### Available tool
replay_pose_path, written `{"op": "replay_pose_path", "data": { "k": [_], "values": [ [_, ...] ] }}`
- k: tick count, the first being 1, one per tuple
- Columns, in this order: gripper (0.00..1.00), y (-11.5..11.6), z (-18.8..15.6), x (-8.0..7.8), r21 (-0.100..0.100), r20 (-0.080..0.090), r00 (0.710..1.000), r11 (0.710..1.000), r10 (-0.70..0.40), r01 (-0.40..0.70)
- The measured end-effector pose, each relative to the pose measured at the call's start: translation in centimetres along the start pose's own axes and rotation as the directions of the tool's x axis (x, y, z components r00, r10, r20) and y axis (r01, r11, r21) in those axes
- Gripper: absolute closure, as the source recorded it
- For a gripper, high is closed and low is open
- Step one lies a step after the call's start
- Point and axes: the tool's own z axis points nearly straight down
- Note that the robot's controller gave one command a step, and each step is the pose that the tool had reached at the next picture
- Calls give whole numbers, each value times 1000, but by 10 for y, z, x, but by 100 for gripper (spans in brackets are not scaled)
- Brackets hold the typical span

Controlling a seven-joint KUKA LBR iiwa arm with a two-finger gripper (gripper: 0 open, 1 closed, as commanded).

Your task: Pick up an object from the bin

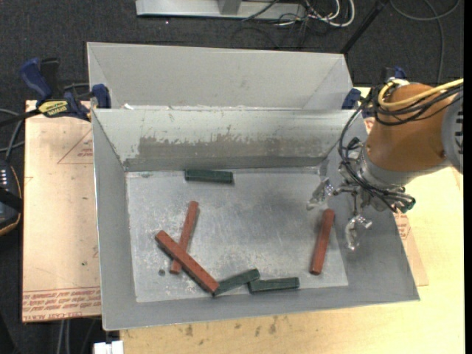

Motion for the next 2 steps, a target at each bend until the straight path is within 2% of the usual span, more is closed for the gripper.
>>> {"op": "replay_pose_path", "data": {
  "k": [1, 2],
  "values": [
    [0, -22, -14, -2, 5, 4, 994, 994, -107, 107],
    [0, 8, 30, -2, 4, 2, 946, 946, -323, 323]
  ]
}}
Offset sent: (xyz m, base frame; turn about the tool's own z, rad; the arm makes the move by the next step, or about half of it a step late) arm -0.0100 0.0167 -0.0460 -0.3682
